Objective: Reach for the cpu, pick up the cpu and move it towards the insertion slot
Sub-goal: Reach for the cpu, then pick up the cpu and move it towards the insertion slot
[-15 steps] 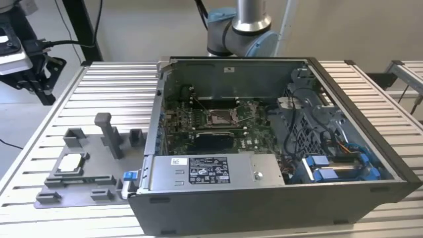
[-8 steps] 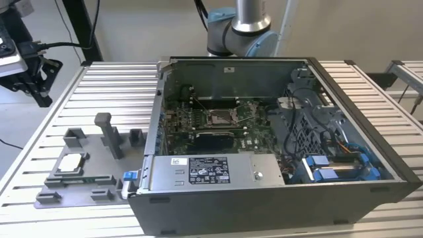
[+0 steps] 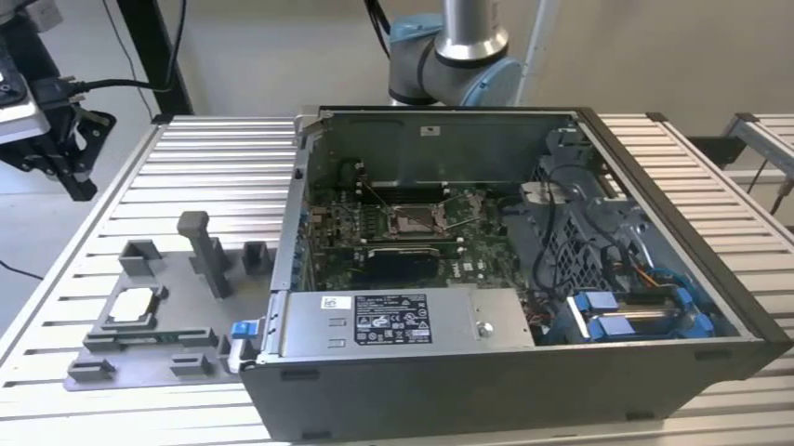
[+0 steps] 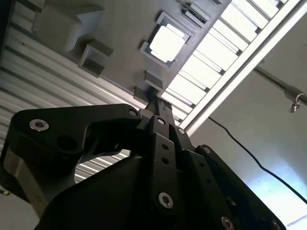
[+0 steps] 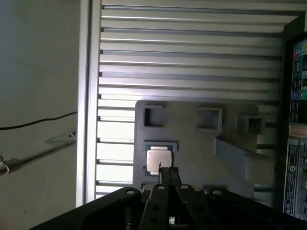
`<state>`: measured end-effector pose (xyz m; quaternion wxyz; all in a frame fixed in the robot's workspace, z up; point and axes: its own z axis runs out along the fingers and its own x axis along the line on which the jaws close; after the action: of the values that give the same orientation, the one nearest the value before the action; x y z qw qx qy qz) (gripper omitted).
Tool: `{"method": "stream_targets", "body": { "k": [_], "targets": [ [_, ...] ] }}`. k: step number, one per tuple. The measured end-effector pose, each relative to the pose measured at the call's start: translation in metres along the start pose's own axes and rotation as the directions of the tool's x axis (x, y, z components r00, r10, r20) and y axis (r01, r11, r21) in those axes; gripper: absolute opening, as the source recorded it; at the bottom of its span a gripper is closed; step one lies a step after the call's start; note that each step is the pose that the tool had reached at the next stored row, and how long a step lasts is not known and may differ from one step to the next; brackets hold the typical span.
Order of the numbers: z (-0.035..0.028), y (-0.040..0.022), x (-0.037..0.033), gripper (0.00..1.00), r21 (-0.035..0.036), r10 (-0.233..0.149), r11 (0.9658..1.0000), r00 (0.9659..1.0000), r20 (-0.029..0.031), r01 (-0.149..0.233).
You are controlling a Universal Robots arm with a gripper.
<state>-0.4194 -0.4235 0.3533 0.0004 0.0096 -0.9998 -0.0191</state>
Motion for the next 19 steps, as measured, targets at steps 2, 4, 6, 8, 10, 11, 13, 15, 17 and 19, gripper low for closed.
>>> {"method": "stream_targets", "body": {
  "k": [2,4,6,8,10,11,13,15,17,19],
  "targets": [
    [0.0000,0.0000,0.0004,1.00,0.0000,0.000,1.0000,1.0000,0.0000,0.000],
    [0.0000,0.0000,0.0007,1.00,0.0000,0.000,1.0000,1.0000,0.0000,0.000],
    [0.0000,0.0000,0.0010,1.00,0.0000,0.000,1.0000,1.0000,0.0000,0.000],
    [0.0000,0.0000,0.0017,1.00,0.0000,0.000,1.0000,1.0000,0.0001,0.000],
    [0.0000,0.0000,0.0021,1.00,0.0000,0.000,1.0000,1.0000,0.0000,0.000],
    [0.0000,0.0001,0.0022,1.00,0.0001,0.000,1.0000,1.0000,0.0000,0.000],
    [0.0000,0.0001,0.0026,1.00,0.0000,0.000,1.0000,1.0000,0.0000,0.000],
    [0.0000,0.0001,0.0029,1.00,0.0000,0.000,1.0000,1.0000,0.0000,0.000],
    [0.0002,0.0001,0.0030,1.00,0.0000,0.000,1.0000,1.0000,0.0001,0.000],
    [0.0015,0.0000,0.0030,1.00,0.0000,0.000,1.0000,1.0000,0.0001,0.000]
  ]
}}
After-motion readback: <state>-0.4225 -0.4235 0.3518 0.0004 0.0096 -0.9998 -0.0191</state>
